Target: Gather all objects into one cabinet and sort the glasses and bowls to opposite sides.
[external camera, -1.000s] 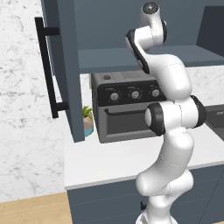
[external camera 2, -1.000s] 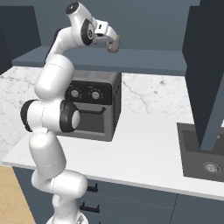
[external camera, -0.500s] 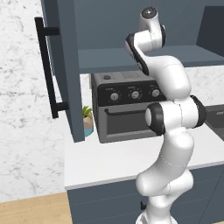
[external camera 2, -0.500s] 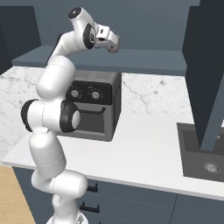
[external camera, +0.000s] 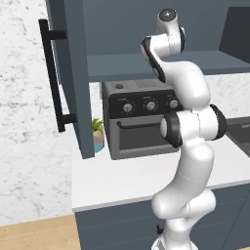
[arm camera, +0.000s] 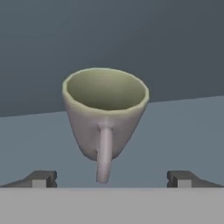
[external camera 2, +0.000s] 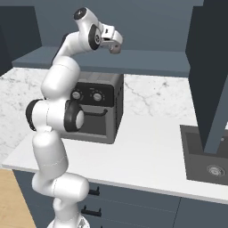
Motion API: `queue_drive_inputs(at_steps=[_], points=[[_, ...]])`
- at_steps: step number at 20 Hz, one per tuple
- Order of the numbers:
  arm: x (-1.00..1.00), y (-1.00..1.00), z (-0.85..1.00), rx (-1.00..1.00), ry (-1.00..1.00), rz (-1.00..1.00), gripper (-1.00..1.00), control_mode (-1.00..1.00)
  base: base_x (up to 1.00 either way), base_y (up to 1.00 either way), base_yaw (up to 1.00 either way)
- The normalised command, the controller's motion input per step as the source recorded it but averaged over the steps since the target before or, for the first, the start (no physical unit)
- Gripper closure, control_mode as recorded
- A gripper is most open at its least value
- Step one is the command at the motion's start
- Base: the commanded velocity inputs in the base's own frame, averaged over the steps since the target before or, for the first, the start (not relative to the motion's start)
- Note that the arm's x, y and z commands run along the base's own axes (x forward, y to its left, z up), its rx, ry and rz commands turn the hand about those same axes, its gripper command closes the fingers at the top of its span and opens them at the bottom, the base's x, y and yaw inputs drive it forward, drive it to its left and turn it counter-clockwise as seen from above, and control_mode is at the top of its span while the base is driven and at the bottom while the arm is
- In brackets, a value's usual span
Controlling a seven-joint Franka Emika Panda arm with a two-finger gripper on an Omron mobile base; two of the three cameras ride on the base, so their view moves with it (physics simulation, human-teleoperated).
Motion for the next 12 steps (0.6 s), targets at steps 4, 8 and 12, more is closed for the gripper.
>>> queue_drive_inputs(at_steps=[4,8,12], points=[[0.47,-0.03,0.38,0.03,0.0,0.0,-1.0,-1.0,0.0,0.0,0.0],[0.0,0.0,0.03,0.0,0.0,0.0,-1.0,-1.0,0.0,0.0,0.0],[0.07,0.0,-0.21,-0.03,0.09,0.0,-1.0,-1.0,0.0,0.0,0.0]])
